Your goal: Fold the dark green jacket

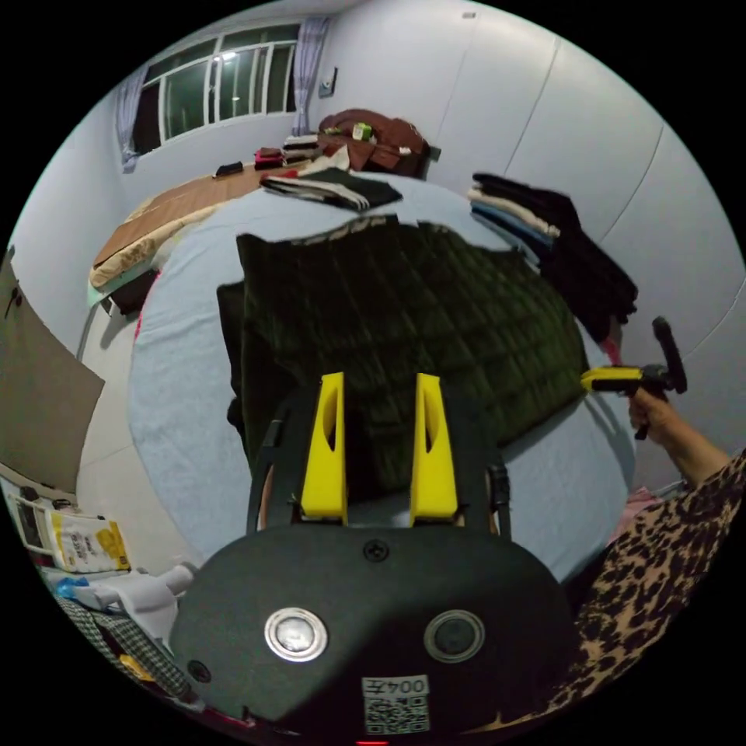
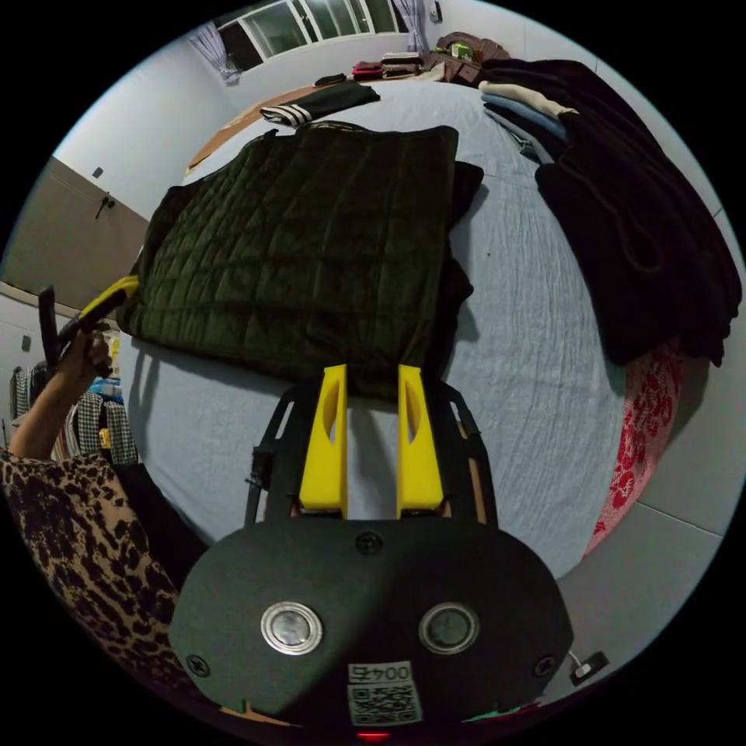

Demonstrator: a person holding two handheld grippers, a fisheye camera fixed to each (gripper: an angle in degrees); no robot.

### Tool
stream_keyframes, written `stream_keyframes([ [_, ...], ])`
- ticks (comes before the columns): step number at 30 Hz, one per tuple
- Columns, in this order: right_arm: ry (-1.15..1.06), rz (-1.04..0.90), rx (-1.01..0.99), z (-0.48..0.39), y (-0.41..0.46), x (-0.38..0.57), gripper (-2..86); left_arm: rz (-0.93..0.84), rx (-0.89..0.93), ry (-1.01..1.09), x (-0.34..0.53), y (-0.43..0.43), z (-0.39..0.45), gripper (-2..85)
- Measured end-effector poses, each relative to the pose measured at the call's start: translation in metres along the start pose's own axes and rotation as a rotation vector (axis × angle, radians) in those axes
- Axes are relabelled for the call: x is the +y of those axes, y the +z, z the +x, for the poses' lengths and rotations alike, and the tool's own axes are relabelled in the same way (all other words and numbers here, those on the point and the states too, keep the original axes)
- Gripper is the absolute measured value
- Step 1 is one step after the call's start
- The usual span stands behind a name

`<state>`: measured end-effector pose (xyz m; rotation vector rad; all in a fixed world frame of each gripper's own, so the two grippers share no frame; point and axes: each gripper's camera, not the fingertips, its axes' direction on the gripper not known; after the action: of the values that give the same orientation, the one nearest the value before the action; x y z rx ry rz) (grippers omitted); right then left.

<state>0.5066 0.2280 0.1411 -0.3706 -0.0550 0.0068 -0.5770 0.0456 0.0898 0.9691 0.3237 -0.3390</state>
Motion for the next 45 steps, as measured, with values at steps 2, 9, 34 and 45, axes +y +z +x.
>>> stream_keyframes([
  [2, -0.017, -0.024, 0.027, -0.005, 0.002, -0.007, 10.2, 0.010, -0.014, -0.011, -0.017, 0.006, -0.018, 12.4],
  [9, -0.007, -0.051, 0.031, -0.006, 0.005, -0.019, 10.2, -0.121, -0.039, -0.162, -0.028, 0.050, -0.087, 10.5],
  [34, 0.028, -0.044, -0.008, 0.024, 0.023, -0.032, 8.4, -0.034, 0.351, -0.227, 0.085, 0.032, -0.207, 8.8],
  [45, 0.060, -0.014, -0.057, 0.063, 0.033, -0.021, 7.3, -0.068, 0.345, -0.324, 0.100, 0.056, -0.246, 3.3],
])
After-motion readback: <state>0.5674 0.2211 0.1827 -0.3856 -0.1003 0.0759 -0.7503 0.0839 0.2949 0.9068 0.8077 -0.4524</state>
